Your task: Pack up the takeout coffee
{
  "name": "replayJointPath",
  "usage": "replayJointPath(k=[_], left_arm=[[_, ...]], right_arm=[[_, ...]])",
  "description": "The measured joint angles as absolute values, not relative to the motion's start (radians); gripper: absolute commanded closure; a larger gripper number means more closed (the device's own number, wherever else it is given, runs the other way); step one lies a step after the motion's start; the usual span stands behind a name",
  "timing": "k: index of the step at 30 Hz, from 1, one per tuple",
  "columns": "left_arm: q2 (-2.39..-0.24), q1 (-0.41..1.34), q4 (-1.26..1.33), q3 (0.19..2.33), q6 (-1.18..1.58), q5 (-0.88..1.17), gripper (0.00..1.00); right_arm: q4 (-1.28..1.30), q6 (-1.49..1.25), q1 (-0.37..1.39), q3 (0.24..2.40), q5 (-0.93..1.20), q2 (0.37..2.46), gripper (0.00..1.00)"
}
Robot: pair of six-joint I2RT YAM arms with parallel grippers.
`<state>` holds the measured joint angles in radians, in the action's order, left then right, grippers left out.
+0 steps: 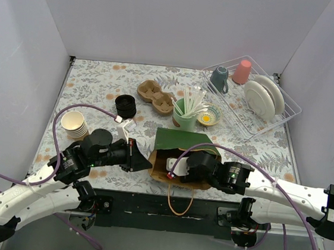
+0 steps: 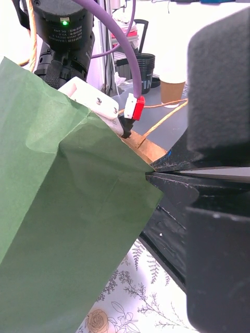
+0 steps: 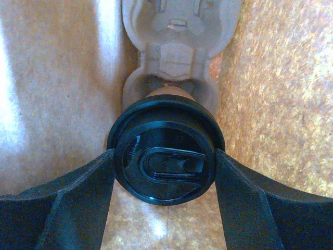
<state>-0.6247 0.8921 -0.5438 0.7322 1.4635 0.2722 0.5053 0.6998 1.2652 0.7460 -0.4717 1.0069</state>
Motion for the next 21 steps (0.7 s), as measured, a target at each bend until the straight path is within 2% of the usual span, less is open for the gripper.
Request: replayJointPath(k=[21], left_arm=[[-0.611,0.892,-0.527,0.706,1.505,0.279,1.0]], right_arm=[[0.32,0.729,1.258,0.641,-0.515,1.023,0.65]])
